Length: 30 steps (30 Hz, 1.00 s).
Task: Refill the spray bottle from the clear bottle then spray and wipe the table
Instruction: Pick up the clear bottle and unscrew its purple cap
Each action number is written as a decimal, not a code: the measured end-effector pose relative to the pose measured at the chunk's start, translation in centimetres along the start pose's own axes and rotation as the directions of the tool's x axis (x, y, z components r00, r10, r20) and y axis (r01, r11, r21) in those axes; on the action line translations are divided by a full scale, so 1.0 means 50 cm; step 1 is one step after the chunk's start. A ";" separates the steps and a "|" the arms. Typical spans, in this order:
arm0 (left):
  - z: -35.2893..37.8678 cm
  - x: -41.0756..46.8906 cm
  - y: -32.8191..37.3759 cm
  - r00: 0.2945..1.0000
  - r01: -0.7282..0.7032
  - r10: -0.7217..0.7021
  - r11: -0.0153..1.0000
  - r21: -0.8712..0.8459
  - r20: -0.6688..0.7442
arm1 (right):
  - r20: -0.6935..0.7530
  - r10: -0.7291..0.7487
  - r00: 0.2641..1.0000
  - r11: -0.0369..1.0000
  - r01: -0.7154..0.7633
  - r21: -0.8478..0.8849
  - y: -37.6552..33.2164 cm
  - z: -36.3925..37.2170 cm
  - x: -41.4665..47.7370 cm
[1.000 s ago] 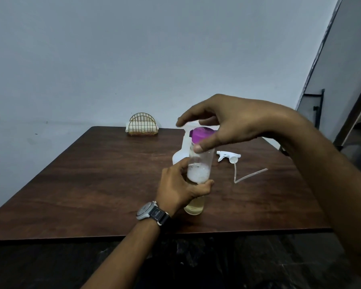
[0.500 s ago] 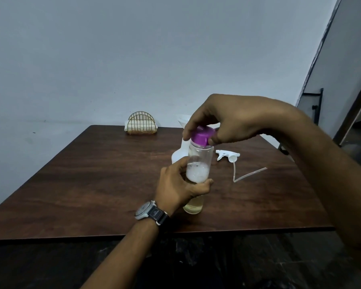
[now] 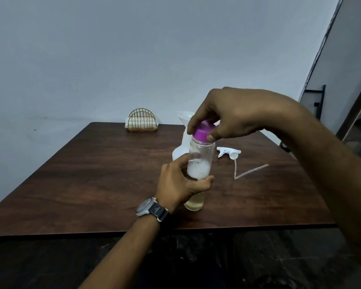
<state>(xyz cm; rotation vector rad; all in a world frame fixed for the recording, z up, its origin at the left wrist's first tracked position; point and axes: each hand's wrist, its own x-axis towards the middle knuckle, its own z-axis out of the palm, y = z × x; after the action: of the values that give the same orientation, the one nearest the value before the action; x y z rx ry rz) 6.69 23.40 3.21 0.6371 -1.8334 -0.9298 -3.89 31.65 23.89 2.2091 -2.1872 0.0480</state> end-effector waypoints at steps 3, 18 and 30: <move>-0.001 0.000 -0.001 1.000 0.010 -0.010 1.000 -0.008 -0.001 | 0.042 -0.037 0.998 0.994 0.033 0.109 0.011 0.002 0.000; -0.002 -0.001 -0.001 1.000 -0.006 0.006 1.000 0.002 -0.003 | 0.006 -0.038 0.999 0.998 0.037 0.060 0.013 0.008 0.000; -0.003 -0.001 0.003 1.000 -0.020 0.020 0.999 0.047 0.000 | -0.106 0.073 0.992 0.994 -0.081 -0.072 -0.010 0.007 -0.005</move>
<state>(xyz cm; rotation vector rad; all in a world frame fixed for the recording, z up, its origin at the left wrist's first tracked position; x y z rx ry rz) 6.82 23.47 3.35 0.6466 -1.8629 -0.8751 -3.38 31.88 23.52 2.0345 -2.1802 0.0780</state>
